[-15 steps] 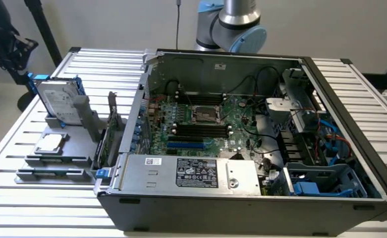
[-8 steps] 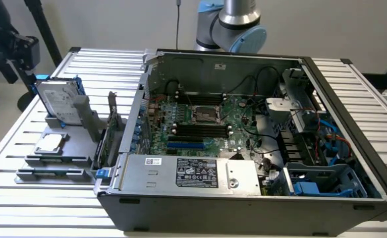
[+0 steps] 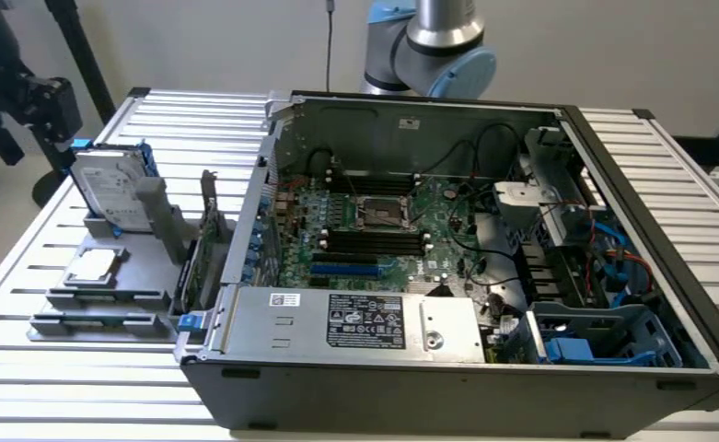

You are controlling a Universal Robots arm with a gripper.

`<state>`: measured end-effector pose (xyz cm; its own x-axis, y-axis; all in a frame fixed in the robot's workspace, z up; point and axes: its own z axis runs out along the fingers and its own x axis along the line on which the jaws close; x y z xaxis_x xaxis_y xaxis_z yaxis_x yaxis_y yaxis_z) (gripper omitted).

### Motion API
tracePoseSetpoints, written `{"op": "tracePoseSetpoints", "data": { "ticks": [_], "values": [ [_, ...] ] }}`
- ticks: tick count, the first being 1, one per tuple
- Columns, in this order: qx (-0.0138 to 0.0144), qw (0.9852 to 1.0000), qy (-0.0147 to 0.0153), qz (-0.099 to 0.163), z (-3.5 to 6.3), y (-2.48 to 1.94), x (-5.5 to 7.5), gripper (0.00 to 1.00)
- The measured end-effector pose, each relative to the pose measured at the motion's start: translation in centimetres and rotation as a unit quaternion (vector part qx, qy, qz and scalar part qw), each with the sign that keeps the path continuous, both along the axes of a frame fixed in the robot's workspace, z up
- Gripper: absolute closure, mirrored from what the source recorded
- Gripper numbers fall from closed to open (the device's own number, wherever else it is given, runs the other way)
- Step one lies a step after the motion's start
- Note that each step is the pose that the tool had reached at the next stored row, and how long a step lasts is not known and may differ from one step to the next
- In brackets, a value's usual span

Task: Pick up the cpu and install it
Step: 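Pick up the cpu and move it towards the insertion slot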

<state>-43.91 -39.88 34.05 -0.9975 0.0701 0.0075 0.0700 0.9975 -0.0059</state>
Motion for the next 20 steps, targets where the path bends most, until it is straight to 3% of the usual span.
{"op": "tracePoseSetpoints", "data": {
  "ticks": [3,6,14,20],
  "values": [
    [0.0000,1.0000,0.0000,0.002,-0.54,-0.82,0.0,0.35],
    [0.0001,1.0000,-0.0001,0.006,-1.11,-1.30,0.0,0.35],
    [0.0000,0.9995,0.0000,0.033,-2.55,-1.57,0.3,0.35],
    [0.0000,0.9994,0.0001,0.036,-3.62,-1.79,0.6,0.35]
  ]
}}
